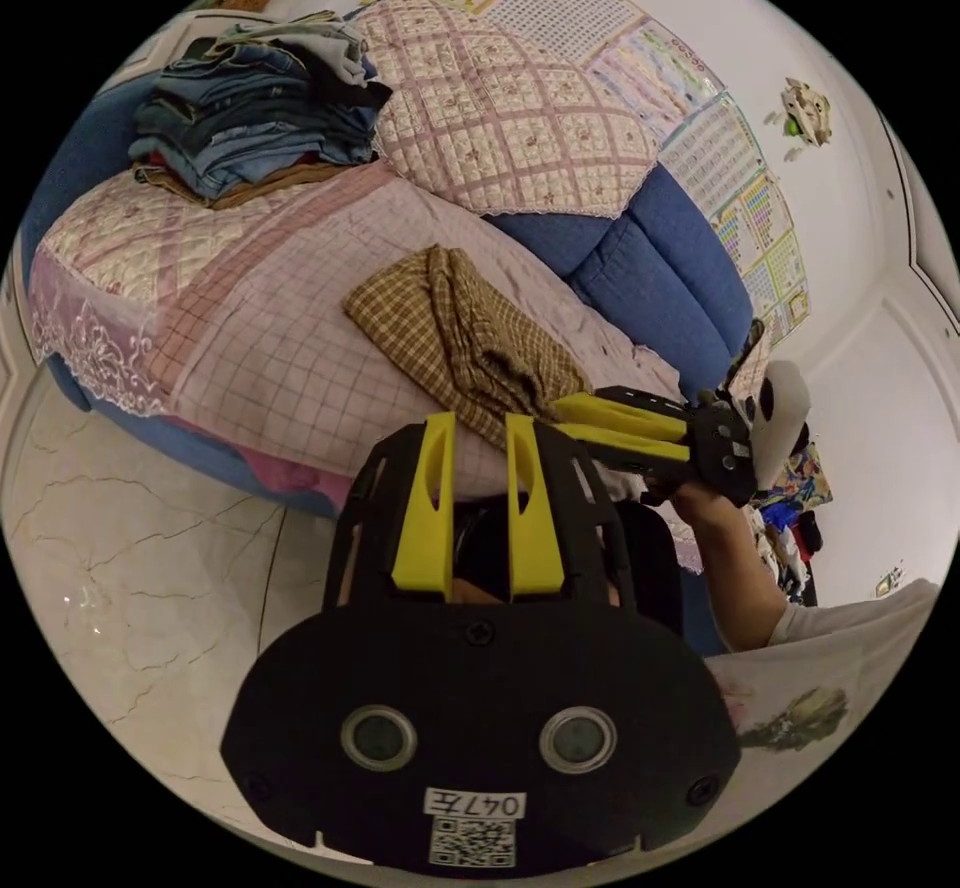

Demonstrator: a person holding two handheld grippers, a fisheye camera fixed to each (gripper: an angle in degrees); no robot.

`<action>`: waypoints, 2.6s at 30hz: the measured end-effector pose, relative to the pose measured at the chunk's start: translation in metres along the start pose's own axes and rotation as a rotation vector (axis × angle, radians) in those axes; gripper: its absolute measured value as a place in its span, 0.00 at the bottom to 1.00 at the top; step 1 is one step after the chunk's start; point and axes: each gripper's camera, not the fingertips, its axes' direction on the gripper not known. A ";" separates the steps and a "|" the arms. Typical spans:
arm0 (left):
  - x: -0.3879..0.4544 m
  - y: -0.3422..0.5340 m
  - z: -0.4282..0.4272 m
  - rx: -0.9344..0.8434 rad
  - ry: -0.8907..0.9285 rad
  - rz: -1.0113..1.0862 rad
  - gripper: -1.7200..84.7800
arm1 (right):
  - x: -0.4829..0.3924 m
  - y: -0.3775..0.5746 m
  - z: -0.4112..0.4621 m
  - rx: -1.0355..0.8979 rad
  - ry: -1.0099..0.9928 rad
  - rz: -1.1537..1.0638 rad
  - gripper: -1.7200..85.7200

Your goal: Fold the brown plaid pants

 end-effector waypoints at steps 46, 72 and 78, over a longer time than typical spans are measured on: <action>-0.061 0.132 0.201 -0.339 -0.271 0.910 0.12 | 0.193 0.544 0.002 0.266 -0.061 1.071 0.05; -0.257 -0.051 -0.077 0.235 -0.376 -0.018 0.09 | 0.163 0.584 0.044 0.224 -0.041 1.054 0.06; -0.288 -0.040 -0.125 0.215 -0.332 -0.098 0.11 | 0.180 0.571 0.028 0.212 0.139 1.001 0.09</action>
